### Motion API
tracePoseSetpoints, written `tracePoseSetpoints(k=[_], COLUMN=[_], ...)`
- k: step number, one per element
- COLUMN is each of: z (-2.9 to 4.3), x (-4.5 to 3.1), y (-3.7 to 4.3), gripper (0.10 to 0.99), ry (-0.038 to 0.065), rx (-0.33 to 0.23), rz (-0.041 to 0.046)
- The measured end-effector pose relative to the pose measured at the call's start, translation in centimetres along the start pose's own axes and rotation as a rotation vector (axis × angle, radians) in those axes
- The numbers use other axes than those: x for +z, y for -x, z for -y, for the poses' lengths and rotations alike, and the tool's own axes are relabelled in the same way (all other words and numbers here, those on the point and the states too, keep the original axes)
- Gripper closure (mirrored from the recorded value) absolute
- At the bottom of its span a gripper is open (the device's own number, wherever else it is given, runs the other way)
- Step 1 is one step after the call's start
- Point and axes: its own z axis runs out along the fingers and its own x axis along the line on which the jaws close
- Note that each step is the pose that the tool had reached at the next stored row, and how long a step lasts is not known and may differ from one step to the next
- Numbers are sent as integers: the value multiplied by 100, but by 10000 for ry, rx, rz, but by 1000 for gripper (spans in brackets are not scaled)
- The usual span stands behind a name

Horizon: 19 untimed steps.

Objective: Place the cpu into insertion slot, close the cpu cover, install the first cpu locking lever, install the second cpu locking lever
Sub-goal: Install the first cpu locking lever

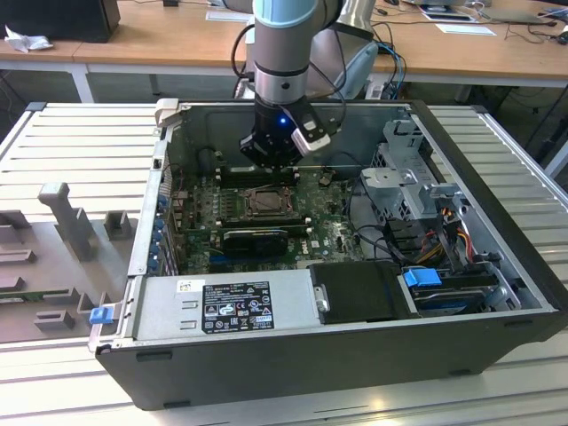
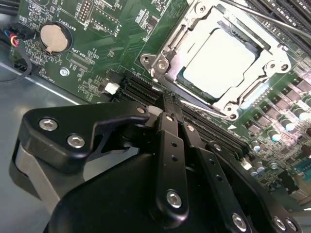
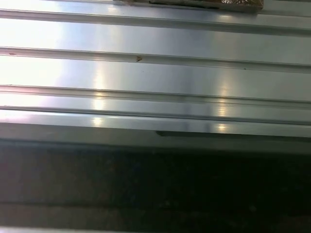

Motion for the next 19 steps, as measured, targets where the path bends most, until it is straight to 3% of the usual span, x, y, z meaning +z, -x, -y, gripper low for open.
tracePoseSetpoints(k=[6, 8, 9, 12, 15, 19], z=[4, 8, 15, 37, 38, 31], x=[31, 52, 63, 94, 96, -49], y=[0, -1, -2, -4, -3, 1], gripper=[980, 980, 980, 980, 980, 980], ry=[-17, -59, -139, -137, 74, 81], rx=[-2, -3, -5, -5, 0, 1], rz=[-1, -3, -7, -10, 2, 5])
